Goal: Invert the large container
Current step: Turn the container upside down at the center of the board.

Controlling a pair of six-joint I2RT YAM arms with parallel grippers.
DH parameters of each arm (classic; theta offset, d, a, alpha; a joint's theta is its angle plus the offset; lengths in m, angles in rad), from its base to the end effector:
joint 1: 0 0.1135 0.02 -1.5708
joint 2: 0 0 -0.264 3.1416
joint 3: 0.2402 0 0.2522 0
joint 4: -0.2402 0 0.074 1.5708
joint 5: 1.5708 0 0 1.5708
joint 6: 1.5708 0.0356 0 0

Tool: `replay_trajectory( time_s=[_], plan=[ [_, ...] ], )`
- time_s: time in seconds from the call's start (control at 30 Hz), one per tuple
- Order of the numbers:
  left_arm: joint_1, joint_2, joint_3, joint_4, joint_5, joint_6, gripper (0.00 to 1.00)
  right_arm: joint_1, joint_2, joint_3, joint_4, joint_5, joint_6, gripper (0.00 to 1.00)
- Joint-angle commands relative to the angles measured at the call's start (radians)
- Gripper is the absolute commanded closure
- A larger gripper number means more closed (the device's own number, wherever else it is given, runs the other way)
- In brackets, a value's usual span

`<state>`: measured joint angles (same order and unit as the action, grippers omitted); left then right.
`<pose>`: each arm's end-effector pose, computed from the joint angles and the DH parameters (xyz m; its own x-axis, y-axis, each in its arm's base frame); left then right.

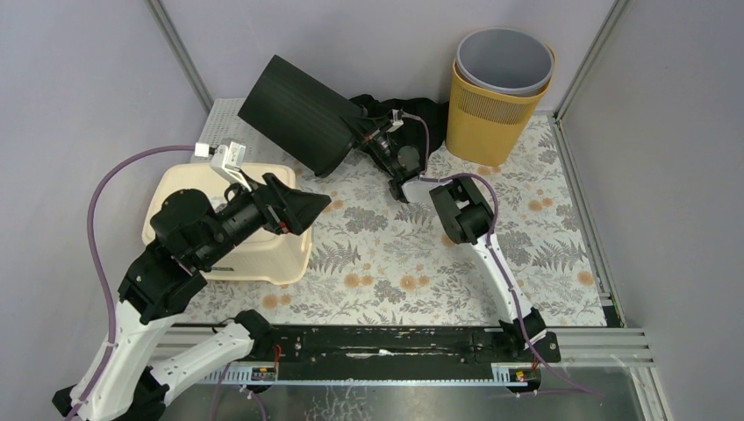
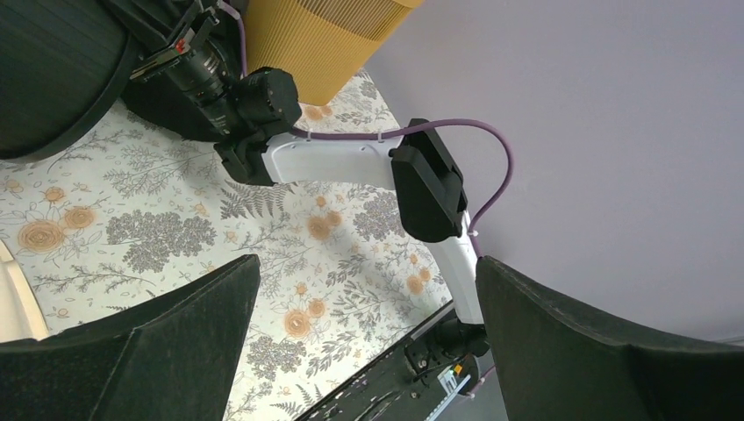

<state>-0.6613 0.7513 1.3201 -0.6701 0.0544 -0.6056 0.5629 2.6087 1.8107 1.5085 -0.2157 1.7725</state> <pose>0.0857 -0.0692 0.4651 -0.4390 -0.3786 -0.8148 0.4939 0.6559 -0.5709 0.4559 0.2966 0.1851 -0.7556 0.6548 0.0151 -0.4085 -0.4891 0.7706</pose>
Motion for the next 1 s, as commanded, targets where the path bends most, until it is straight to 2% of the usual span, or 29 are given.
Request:
replay_trajectory(
  time_s=[0.0, 0.13, 0.17, 0.27, 0.37, 0.53, 0.73, 0.97],
  plan=[
    [-0.006, 0.003, 0.025, -0.007, -0.024, 0.026, 0.00, 0.021, 0.025, 0.101, 0.195, 0.072, 0.039, 1.00],
    [-0.006, 0.009, 0.026, -0.005, -0.027, 0.032, 0.00, 0.027, 0.022, 0.036, 0.185, 0.066, 0.016, 1.00],
    [-0.006, 0.012, 0.026, -0.004, -0.027, 0.033, 0.00, 0.028, 0.012, 0.007, 0.179, 0.058, 0.008, 0.97],
    [-0.007, 0.018, 0.026, 0.000, -0.027, 0.035, 0.00, 0.028, -0.021, -0.086, 0.171, 0.049, -0.006, 0.79],
    [-0.006, 0.025, 0.025, 0.007, -0.022, 0.035, 0.00, 0.026, -0.045, -0.159, 0.174, 0.044, -0.014, 0.64],
    [-0.006, 0.034, 0.018, 0.018, -0.018, 0.033, 0.00, 0.021, -0.078, -0.243, 0.172, 0.029, -0.027, 0.51],
    [-0.006, 0.042, 0.016, 0.024, -0.014, 0.032, 0.00, 0.013, -0.130, -0.308, 0.106, -0.010, -0.063, 0.44],
    [-0.006, 0.042, 0.000, 0.036, -0.010, 0.026, 0.00, 0.003, -0.207, -0.427, 0.030, -0.030, -0.105, 0.43]
  ],
)
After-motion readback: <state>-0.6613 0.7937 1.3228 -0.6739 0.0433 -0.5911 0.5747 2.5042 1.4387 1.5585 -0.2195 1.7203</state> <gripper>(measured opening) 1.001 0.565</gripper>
